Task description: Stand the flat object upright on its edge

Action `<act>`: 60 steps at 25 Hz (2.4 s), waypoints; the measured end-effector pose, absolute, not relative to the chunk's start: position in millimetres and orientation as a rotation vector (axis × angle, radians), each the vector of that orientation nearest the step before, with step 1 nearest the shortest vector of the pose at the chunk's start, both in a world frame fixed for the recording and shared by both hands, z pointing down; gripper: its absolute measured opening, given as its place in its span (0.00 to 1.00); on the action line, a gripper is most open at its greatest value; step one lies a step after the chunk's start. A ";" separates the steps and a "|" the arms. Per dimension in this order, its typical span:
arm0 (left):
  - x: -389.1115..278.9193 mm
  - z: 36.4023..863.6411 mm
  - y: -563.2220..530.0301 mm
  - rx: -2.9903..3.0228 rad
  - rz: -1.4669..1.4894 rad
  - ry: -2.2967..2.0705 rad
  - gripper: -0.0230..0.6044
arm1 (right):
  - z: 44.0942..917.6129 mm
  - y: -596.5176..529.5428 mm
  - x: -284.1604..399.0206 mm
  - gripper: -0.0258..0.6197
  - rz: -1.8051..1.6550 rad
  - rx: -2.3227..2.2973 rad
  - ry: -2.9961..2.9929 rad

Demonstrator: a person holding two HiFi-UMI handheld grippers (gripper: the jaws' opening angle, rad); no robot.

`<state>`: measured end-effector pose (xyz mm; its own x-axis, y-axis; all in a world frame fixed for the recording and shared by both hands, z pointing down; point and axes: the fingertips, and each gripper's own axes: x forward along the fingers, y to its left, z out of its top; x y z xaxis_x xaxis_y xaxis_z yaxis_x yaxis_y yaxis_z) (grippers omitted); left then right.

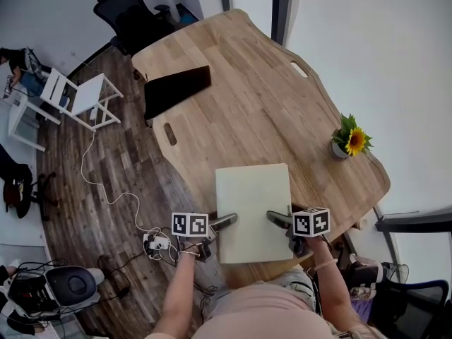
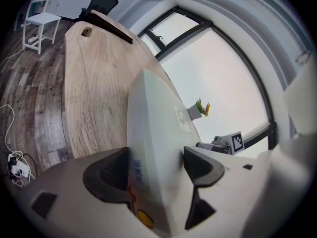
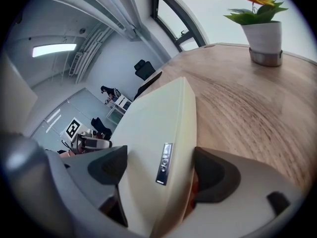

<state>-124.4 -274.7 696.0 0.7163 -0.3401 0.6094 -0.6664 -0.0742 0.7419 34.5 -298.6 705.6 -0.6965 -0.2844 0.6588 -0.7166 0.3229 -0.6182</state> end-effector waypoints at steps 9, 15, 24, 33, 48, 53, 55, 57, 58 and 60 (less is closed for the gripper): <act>-118.7 678.9 -272.4 1.732 0.335 -0.843 0.54 | 690.1 -294.8 39.4 0.69 1.294 0.920 -2.199; -117.2 663.7 -269.6 1.776 0.336 -0.870 0.54 | 675.2 -293.3 39.4 0.69 1.238 0.929 -2.249; -118.1 638.9 -267.3 1.826 0.300 -0.909 0.54 | 648.7 -294.5 37.3 0.69 1.147 0.935 -2.322; -122.7 618.2 -261.3 1.884 0.297 -0.944 0.54 | 624.6 -293.8 31.5 0.69 1.006 0.928 -2.407; -123.0 585.2 -265.4 2.025 0.348 -1.026 0.54 | 587.7 -300.3 30.2 0.69 0.781 0.960 -2.530; -122.3 575.7 -266.0 2.077 0.372 -1.054 0.54 | 577.2 -301.3 30.8 0.69 0.687 0.973 -2.562; -121.8 570.4 -267.4 2.099 0.374 -1.068 0.54 | 572.4 -302.3 31.2 0.69 0.661 0.982 -2.574; -120.8 565.5 -269.1 2.117 0.367 -1.081 0.54 | 568.3 -303.5 32.3 0.69 0.640 0.996 -2.588; -120.6 563.6 -270.0 2.125 0.362 -1.087 0.54 | 566.4 -304.3 32.6 0.69 0.627 1.002 -2.596; -120.6 561.0 -271.8 2.139 0.358 -1.097 0.54 | 562.4 -306.0 32.5 0.69 0.593 1.012 -2.611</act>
<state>-120.6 -271.8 561.0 0.6038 -0.6019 0.5226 -0.7943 -0.3994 0.4577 32.5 -306.0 562.4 -0.7159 -0.5756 0.3952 -0.6899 0.6703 -0.2734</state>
